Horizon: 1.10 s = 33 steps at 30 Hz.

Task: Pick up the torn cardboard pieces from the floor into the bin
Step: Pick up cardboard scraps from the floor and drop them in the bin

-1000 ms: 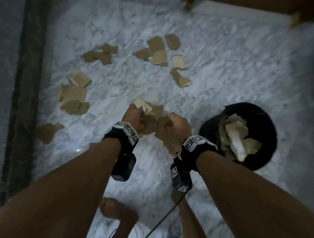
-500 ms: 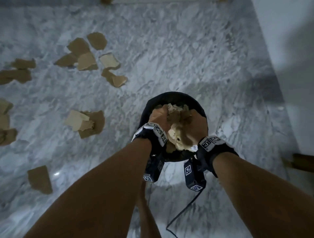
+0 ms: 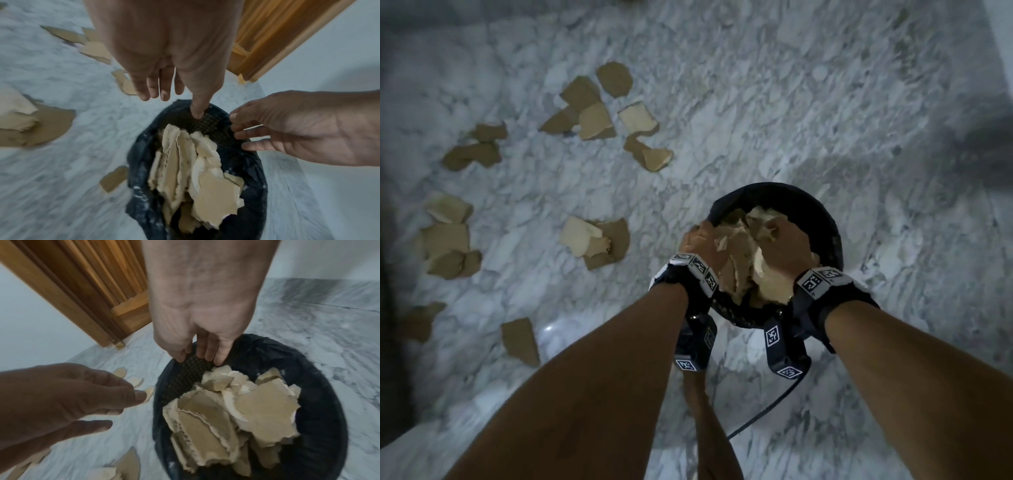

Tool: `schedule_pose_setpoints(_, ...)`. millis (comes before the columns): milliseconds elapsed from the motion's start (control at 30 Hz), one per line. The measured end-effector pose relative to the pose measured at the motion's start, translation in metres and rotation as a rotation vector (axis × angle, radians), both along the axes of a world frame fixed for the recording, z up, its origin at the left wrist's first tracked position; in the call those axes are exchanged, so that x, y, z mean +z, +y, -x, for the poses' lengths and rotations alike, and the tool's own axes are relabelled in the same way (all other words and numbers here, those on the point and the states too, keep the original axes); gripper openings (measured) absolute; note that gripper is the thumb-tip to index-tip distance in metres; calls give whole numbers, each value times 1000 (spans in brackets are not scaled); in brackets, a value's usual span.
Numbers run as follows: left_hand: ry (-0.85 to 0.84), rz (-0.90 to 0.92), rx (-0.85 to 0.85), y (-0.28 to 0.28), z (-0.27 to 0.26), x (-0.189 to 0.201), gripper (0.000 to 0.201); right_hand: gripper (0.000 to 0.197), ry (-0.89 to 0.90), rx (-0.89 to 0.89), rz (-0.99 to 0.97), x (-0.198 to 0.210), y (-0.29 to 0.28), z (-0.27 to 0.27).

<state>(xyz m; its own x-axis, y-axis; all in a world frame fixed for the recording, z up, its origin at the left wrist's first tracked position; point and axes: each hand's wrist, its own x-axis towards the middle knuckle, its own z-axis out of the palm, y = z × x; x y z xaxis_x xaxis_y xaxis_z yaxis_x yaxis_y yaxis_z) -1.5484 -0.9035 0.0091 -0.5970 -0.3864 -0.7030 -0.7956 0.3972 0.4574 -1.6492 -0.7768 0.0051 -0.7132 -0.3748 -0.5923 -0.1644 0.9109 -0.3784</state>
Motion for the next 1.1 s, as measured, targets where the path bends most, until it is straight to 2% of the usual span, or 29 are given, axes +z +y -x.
schedule_pose_setpoints(67, -27, 9, 43, -29, -23, 3, 51, 35, 3, 56, 15, 7, -33, -14)
schedule_pose_setpoints(133, -58, 28, 70, -57, -44, 8, 51, 27, 6, 67, 49, 10, -61, -26)
schedule_pose_setpoints(300, -85, 75, 231, -146, -138, 23, 49, 27, -28, 273, 100, 14, -163, -91)
schedule_pose_setpoints(400, -70, 78, 336, -195, -208, 22, 44, 22, -16, 334, 100, 11, -224, -153)
schedule_pose_setpoints(567, -106, 100, 398, -264, -344, -2, 43, 27, -50, 474, 107, -12, -306, -281)
schedule_pose_setpoints(733, -189, 129, 437, -308, -482, -52, 39, 31, -107, 604, 21, -61, -360, -411)
schedule_pose_setpoints(833, -252, 157, 430, -329, -545, -90, 42, 35, -150, 654, -13, -101, -378, -473)
schedule_pose_setpoints(967, -301, 175, 441, -351, -599, -151, 44, 43, -191, 717, -105, -169, -394, -531)
schedule_pose_setpoints(1100, -303, 164, 498, -372, -624, -223, 50, 50, -172, 781, -194, -243, -400, -561)
